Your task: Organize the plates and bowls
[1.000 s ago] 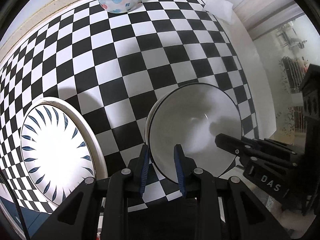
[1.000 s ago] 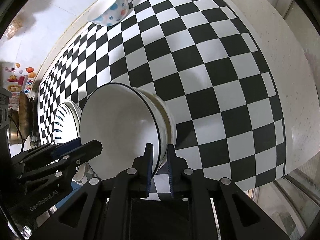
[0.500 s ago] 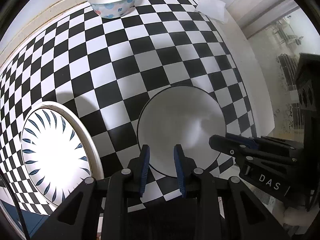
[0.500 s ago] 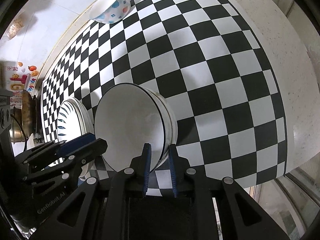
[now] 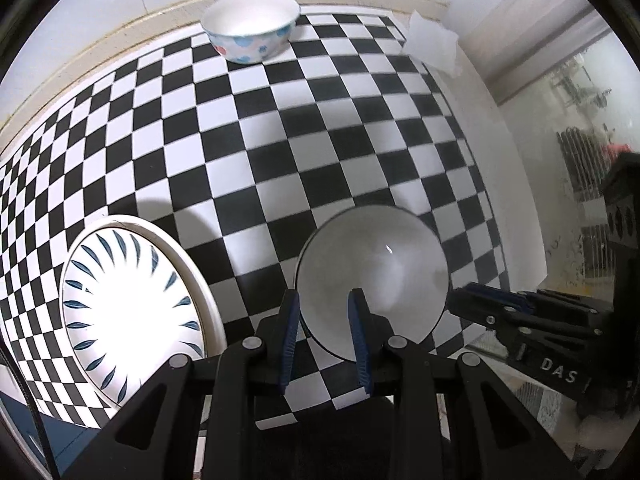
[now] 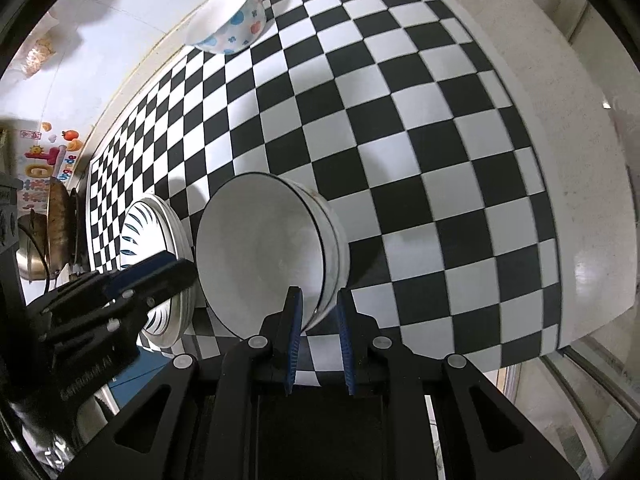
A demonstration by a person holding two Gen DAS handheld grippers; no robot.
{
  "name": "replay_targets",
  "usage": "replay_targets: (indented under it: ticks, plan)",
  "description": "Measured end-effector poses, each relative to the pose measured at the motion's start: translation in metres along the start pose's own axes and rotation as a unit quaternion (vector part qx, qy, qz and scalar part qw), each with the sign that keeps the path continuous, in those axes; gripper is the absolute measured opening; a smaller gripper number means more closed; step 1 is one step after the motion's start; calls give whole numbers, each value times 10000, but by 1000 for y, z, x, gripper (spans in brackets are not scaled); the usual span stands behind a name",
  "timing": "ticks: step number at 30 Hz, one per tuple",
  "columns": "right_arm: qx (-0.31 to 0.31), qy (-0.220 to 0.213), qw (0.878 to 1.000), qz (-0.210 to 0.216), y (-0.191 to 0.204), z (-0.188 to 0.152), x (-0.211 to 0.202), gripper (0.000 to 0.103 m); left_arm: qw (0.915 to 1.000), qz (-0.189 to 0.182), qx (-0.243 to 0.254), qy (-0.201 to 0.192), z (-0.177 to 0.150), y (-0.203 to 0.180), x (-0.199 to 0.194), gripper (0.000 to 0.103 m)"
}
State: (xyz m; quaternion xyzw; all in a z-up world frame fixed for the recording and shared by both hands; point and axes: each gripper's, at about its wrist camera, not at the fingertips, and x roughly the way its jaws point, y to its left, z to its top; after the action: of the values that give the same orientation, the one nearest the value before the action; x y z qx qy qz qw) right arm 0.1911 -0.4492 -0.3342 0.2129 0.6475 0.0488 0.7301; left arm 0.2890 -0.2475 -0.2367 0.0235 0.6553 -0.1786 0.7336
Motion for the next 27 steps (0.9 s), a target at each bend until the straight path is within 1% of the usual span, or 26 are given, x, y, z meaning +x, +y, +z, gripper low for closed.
replay_targets:
  ticks: [3, 5, 6, 8, 10, 11, 14, 16, 19, 20, 24, 27]
  plan:
    - [-37, -83, 9999, 61, 2, 6, -15, 20, 9998, -54, -150, -102, 10, 5, -10, 23]
    - [-59, -114, 9999, 101, 4, 14, -23, 21, 9993, -177, -311, -133, 22, 11, -16, 26]
    - [-55, -143, 9998, 131, 6, 21, -27, 24, 9987, -242, -431, -149, 31, 17, -18, 26]
    - [-89, -237, 9995, 194, 9, 37, -35, 35, 9978, -248, -584, -201, 46, 26, -20, 26]
    - [-97, -368, 9990, 223, 14, 61, -39, 40, 9961, -207, -815, -256, 69, 43, -21, 26]
    - [-77, -404, 9989, 234, 14, 72, -39, 41, 9954, -198, -905, -260, 77, 49, -20, 26]
    - [-14, -448, 9983, 362, 17, 106, -36, 42, 9921, -152, -1215, -264, 110, 76, -16, 26]
    - [-9, -513, 9979, 402, 24, 135, -33, 43, 9904, -37, -1355, -280, 136, 92, -12, 26]
    - [-34, -563, 9974, 450, 35, 173, -26, 43, 9886, 35, -1484, -245, 169, 110, -3, 26]
    - [-78, -593, 9971, 461, 42, 191, -22, 43, 9879, 36, -1535, -224, 179, 116, 1, 26]
    - [-191, -686, 9969, 324, 63, 242, -2, 43, 9854, -10, -1698, -102, 215, 133, 18, 26]
    - [-276, -631, 9974, 192, 75, 277, 17, 43, 9848, -10, -1736, 42, 239, 141, 34, 26]
